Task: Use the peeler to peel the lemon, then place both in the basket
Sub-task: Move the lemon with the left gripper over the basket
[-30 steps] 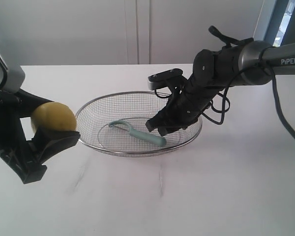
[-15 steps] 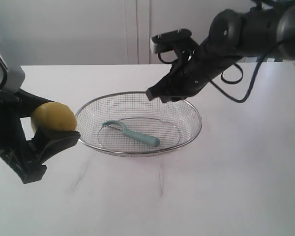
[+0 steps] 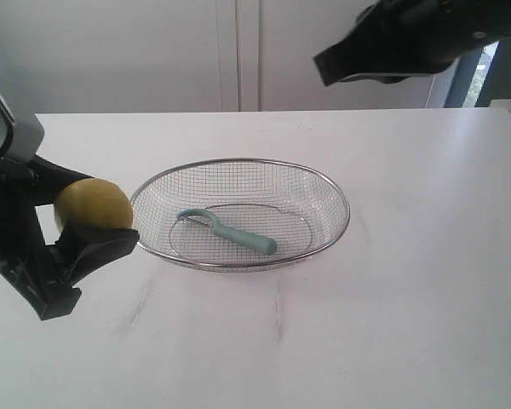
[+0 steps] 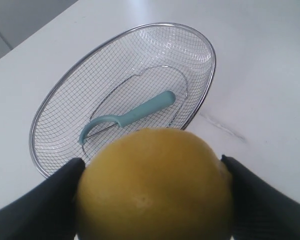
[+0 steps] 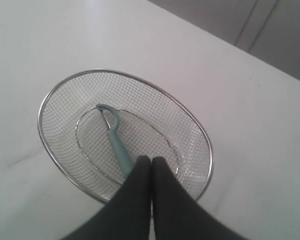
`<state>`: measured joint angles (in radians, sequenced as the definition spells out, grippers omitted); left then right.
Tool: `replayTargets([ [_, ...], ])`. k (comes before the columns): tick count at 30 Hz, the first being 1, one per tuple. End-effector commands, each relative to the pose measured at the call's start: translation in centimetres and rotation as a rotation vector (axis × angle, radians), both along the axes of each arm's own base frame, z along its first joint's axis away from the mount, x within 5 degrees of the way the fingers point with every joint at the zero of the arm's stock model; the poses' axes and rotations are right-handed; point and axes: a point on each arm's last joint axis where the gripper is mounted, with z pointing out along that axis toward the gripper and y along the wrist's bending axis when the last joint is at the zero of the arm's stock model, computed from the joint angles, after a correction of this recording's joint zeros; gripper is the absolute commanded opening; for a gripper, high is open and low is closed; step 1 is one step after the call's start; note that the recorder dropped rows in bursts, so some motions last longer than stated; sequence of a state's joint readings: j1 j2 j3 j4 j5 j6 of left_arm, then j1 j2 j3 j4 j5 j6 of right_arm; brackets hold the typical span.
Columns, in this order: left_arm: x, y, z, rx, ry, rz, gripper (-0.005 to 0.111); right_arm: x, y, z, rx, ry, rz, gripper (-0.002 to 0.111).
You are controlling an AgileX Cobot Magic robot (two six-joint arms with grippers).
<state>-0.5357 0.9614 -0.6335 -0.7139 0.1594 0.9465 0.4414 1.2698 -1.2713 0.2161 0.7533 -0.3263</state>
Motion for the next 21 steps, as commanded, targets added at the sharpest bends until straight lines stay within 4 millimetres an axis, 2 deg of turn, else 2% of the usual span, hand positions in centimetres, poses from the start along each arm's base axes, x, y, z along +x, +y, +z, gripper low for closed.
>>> replayTargets([
  [1,0.7,-0.2,-0.2,-0.021,-0.003,0.045,0.0,-4.8,-3.1,1.1,-0.009,-0.058,-0.072,0.0],
  [5,2.2,-1.2,-0.2,-0.002,0.02,0.039,0.0,-8.0,-5.1,1.2,-0.009,-0.083,-0.127,0.0],
  [9,5.5,-2.8,0.6,0.038,0.006,0.032,0.0,-10.2,-6.4,1.1,-0.034,-0.099,-0.133,0.0],
  [17,13.6,-6.5,-0.1,0.06,0.217,-0.014,0.0,-10.7,-6.9,1.1,-0.055,-0.136,-0.144,0.0],
  [21,17.1,-7.3,-2.4,0.192,0.363,0.026,0.0,-10.2,-6.8,0.2,-0.061,-0.166,-0.146,0.0],
])
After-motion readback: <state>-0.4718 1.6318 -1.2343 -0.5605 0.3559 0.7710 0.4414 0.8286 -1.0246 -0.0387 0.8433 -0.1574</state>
